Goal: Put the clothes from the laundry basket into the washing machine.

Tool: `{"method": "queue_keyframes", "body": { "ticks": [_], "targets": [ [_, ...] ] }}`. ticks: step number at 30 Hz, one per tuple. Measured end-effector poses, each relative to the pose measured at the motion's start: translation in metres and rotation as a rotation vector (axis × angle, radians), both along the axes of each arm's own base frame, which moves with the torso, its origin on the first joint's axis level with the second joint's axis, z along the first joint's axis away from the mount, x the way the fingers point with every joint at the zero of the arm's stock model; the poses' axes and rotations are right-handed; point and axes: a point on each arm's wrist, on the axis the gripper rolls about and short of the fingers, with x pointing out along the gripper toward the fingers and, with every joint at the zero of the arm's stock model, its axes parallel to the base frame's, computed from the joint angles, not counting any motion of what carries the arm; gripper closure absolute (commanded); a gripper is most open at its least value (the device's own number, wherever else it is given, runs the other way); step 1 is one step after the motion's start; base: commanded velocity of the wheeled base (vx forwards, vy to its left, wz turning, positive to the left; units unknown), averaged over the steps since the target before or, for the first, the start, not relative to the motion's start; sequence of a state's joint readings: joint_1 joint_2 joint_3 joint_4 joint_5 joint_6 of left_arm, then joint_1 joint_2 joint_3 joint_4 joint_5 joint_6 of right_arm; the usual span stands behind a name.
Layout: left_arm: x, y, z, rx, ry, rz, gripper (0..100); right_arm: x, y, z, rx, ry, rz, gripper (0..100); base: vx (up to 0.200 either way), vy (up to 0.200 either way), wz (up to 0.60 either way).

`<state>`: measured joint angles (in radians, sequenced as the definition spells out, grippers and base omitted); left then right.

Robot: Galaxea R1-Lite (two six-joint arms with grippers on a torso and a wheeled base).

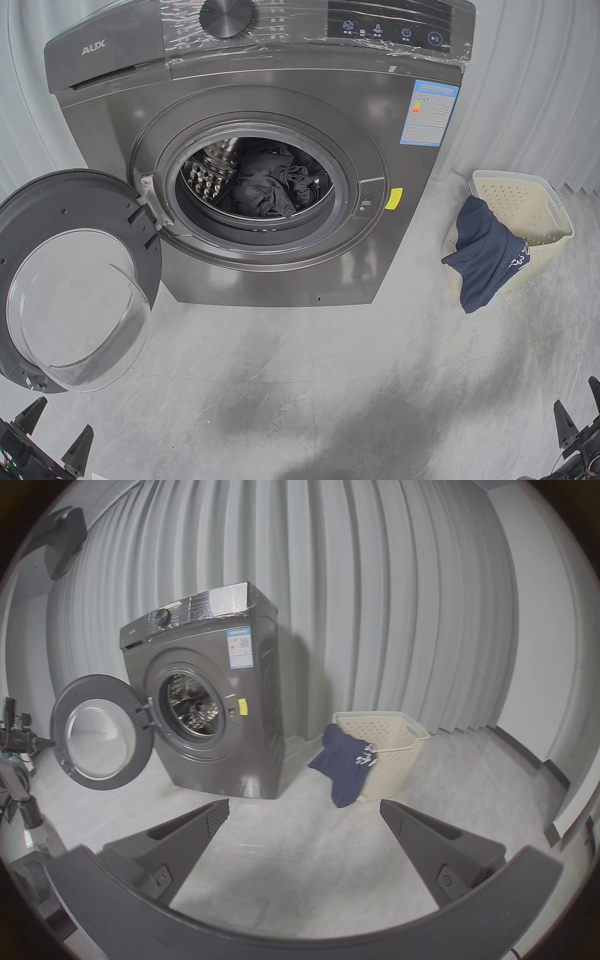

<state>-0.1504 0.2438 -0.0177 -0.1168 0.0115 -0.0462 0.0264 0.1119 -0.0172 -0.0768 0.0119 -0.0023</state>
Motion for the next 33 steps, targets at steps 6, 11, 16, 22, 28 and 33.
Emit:
{"method": "queue_keyframes", "body": {
  "ticks": [6, 11, 16, 22, 28, 33],
  "targets": [
    [-0.015, -0.001, -0.011, 0.017, -0.064, 0.077, 0, -0.006, -0.002, -0.006, 0.02, -0.019, -0.129, 0, 0.0, -0.2, 0.0],
    [-0.019, -0.001, -0.014, 0.045, -0.093, 0.1, 0, -0.007, 0.0, -0.008, 0.029, -0.023, -0.08, 0, 0.0, -0.2, 0.0],
    [-0.021, -0.001, -0.015, 0.054, -0.106, 0.108, 0, -0.008, 0.0, -0.009, 0.032, -0.026, -0.066, 0, 0.0, -0.2, 0.0],
    [-0.021, -0.001, -0.016, 0.054, -0.114, 0.11, 0, -0.009, 0.0, -0.009, 0.032, -0.03, -0.065, 0, 0.0, -0.2, 0.0],
    [-0.021, -0.001, -0.016, 0.054, -0.115, 0.11, 0, -0.009, 0.0, -0.009, 0.032, -0.031, -0.065, 0, 0.0, -0.2, 0.0],
    [-0.021, -0.001, -0.016, 0.054, -0.116, 0.11, 0, -0.009, 0.0, -0.009, 0.032, -0.031, -0.065, 0, 0.0, -0.16, 0.0]
  ]
}}
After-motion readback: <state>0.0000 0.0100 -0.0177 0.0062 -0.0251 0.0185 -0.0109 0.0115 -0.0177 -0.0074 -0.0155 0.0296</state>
